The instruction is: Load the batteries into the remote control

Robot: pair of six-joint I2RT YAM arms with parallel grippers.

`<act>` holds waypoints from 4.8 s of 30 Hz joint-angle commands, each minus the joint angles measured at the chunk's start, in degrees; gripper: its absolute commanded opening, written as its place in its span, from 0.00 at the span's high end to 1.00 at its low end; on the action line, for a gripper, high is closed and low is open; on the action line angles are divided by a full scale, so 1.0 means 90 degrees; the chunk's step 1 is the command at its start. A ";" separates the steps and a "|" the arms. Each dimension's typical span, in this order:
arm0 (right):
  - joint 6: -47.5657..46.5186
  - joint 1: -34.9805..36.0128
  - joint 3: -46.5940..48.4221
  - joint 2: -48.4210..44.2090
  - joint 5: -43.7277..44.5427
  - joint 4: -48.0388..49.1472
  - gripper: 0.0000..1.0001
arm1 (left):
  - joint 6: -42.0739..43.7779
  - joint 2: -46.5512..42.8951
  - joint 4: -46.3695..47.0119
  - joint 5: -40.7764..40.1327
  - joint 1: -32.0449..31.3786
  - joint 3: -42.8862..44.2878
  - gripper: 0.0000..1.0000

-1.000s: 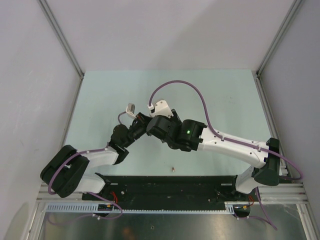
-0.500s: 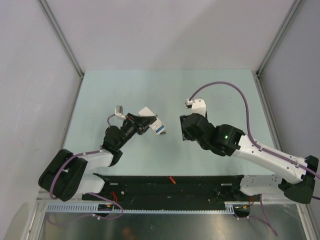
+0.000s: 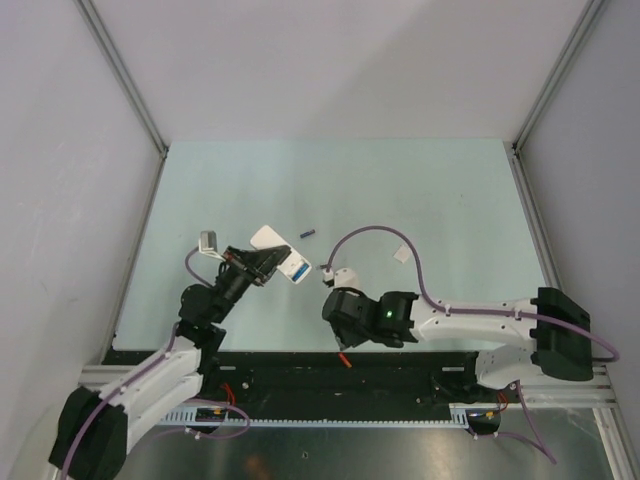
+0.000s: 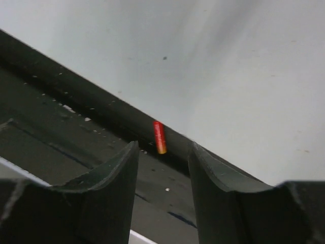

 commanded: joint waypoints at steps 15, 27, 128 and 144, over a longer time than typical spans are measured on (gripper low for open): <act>0.1650 0.0694 0.0050 0.1385 -0.0231 0.0373 0.57 | 0.0218 -0.1708 -0.1412 -0.0563 0.0071 -0.0347 1.00; 0.1534 0.0597 -0.0106 0.1815 0.0043 0.0539 0.60 | 0.0286 -0.1669 -0.1509 -0.0612 0.0061 -0.0259 1.00; 0.4883 -0.4696 -0.0741 0.2049 -0.1499 0.3478 0.92 | 0.0501 -0.1659 -0.2213 -0.0563 -0.0085 -0.0220 1.00; 0.3947 -0.4609 -0.0731 0.1425 -0.1549 0.2786 0.60 | 0.0511 -0.1571 -0.2213 -0.0485 -0.0085 -0.0191 1.00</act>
